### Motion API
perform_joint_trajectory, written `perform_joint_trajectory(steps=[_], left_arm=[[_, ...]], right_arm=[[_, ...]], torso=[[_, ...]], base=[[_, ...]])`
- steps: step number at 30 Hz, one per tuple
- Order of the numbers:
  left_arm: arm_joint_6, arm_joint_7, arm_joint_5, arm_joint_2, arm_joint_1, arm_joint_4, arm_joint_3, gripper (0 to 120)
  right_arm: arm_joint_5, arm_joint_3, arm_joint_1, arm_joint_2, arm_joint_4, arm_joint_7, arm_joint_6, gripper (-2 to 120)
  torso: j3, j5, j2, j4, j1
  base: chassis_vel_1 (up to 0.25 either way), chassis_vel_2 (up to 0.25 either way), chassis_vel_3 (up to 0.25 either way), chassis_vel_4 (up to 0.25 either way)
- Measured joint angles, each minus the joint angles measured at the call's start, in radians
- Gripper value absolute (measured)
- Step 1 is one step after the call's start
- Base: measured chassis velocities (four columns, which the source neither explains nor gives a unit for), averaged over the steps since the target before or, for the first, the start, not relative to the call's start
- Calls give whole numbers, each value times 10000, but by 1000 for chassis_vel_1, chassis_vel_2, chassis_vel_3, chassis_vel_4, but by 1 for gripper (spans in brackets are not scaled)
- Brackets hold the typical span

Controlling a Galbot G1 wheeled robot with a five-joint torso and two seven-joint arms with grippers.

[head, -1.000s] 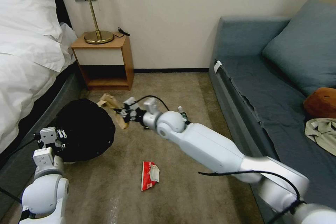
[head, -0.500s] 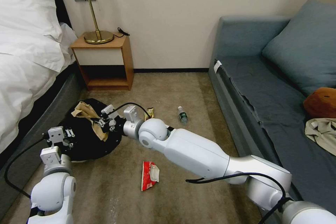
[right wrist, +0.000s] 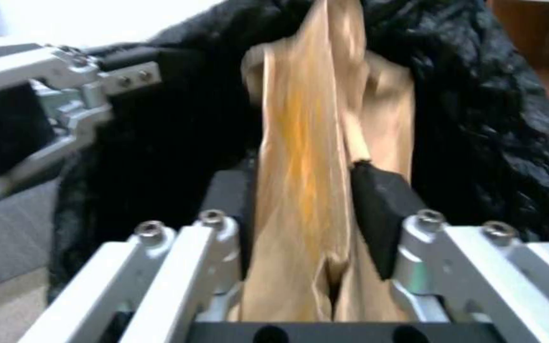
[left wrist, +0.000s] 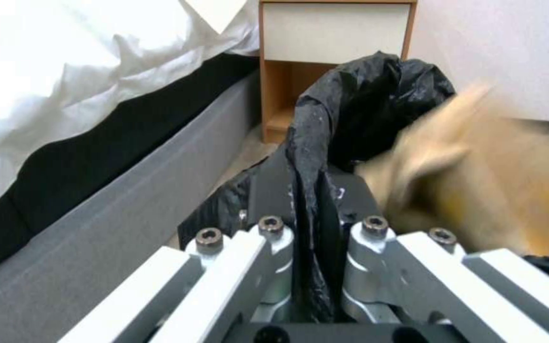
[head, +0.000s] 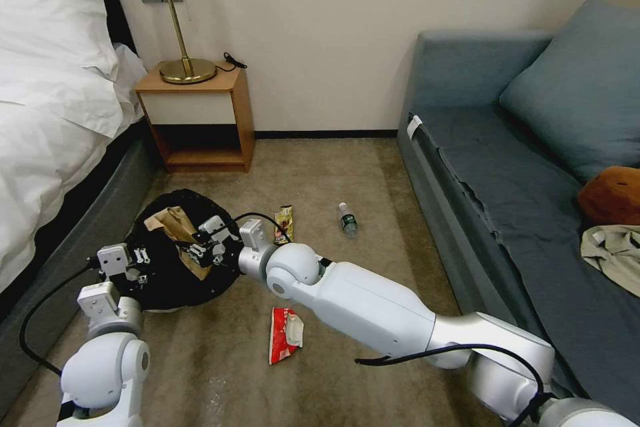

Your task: Pick up the trash bin, then pick up the garbage on the floor and place it into the trash bin.

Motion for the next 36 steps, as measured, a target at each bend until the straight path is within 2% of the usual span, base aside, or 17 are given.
perform_joint_trajectory(steps=[3, 4, 6, 7, 10, 11, 13, 14, 16, 25, 36], left_arm=[[1, 2, -8, -3, 43, -30, -31, 5], [1, 2, -8, -3, 43, -30, -31, 5], [1, 8, -13, -7, 50, -35, -92, 5], [1, 8, -13, -7, 50, -35, -92, 5], [-1, 8, -38, 17, 48, -27, -245, 5], [-1, 8, -38, 17, 48, -27, -245, 5], [-28, 8, -67, 86, 8, 49, -488, 5], [-28, 8, -67, 86, 8, 49, -488, 5], [-45, 5, -156, 175, -26, 94, -734, 5], [-162, 5, -349, 300, -4, 198, -1299, 5], [-196, -4, -558, 433, -4, 350, -1631, 5]], right_arm=[[-42, 51, -7, -47, -12, -10, 5, 53], [-42, 51, -7, -47, -12, -10, 5, 53], [-124, 110, -20, -99, -46, -43, 5, 64], [-124, 110, -20, -99, -46, -43, 5, 64], [-294, 232, -94, -200, -147, -58, 5, 78], [-294, 232, -94, -200, -147, -58, 5, 78], [-583, 451, -223, -346, -300, -67, -23, 90], [-583, 451, -223, -346, -300, -67, -23, 90], [-1039, 793, -467, -531, -585, -97, -94, 98], [-2692, 1859, -1756, -902, -1618, 197, -621, 100], [-3088, 2341, -2876, -909, -1783, 533, -902, 100]], torso=[[0, 0, 0, 0, 0], [0, 0, 0, 0, 0], [0, 0, 0, 0, 0], [0, 0, 0, 0, 0], [0, 0, 0, 0, -1], [0, 0, 0, 0, -1], [0, 0, 0, 2, 0], [0, 0, 0, 2, 0], [0, 0, 0, 1, 0], [0, 1, 0, -1, 0], [0, 1, 0, 1, 0]], base=[[0, 0, 0, 0], [0, 0, 0, 0], [0, 0, 0, 0], [0, 0, 0, 0], [0, 0, 0, 0], [0, 0, 0, 0], [0, 0, 0, 0], [0, 0, 0, 0], [0, 0, 0, 0], [0, 0, 0, 0], [0, 0, 0, 0]])
